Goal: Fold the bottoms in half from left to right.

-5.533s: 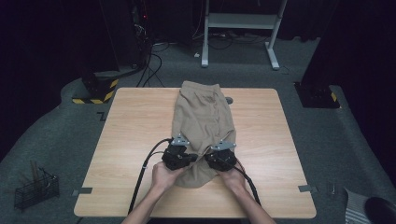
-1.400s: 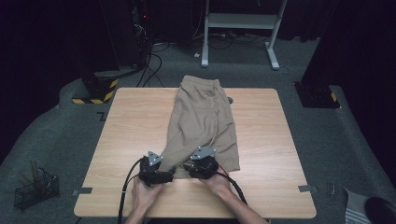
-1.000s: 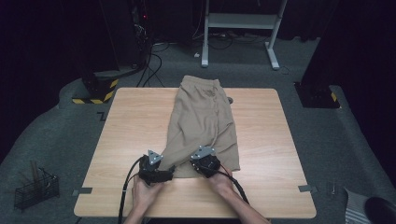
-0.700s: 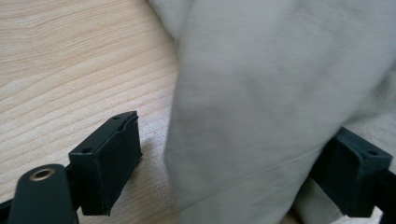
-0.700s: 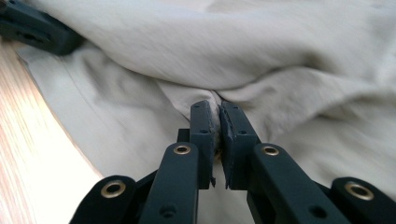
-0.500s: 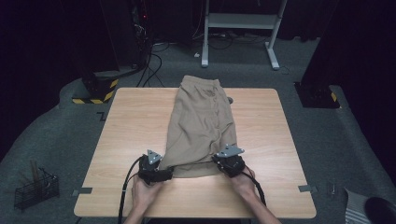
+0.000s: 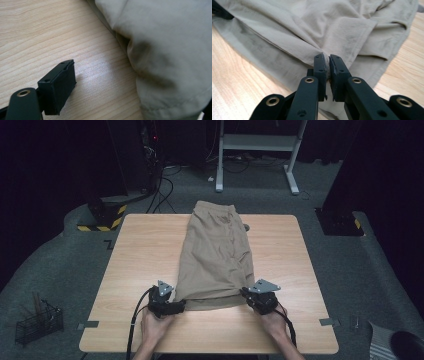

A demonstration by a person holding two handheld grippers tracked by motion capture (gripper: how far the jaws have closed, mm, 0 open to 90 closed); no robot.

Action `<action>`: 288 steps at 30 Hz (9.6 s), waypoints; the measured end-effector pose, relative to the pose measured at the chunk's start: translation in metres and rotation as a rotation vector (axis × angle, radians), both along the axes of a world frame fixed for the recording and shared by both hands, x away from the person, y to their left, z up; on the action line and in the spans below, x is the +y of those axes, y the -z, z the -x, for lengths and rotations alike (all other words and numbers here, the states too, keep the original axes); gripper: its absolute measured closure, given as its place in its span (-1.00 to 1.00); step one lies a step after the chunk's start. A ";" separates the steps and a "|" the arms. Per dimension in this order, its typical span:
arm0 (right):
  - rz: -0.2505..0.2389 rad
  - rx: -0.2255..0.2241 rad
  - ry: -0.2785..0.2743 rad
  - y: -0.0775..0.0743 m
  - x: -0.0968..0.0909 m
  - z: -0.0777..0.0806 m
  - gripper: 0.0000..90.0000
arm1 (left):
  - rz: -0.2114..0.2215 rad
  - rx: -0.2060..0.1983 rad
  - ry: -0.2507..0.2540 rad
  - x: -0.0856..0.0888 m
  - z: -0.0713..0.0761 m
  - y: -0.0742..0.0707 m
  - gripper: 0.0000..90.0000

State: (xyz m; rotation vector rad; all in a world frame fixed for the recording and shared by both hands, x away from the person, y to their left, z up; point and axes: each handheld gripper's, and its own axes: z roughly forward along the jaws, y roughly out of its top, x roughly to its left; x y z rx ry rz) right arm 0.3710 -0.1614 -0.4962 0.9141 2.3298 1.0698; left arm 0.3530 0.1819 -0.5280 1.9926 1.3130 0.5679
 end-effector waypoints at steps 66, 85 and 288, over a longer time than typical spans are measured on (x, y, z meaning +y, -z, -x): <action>-0.066 0.105 0.155 -0.003 -0.019 -0.046 0.64 | 0.028 0.027 0.032 -0.002 -0.042 -0.031 -0.38; 0.031 0.118 0.188 0.010 -0.018 -0.053 1.00 | -0.047 0.099 0.047 -0.015 -0.031 -0.014 -0.31; -0.009 0.183 0.064 0.009 0.001 -0.051 0.90 | 0.037 0.076 0.068 -0.025 -0.070 -0.014 -0.33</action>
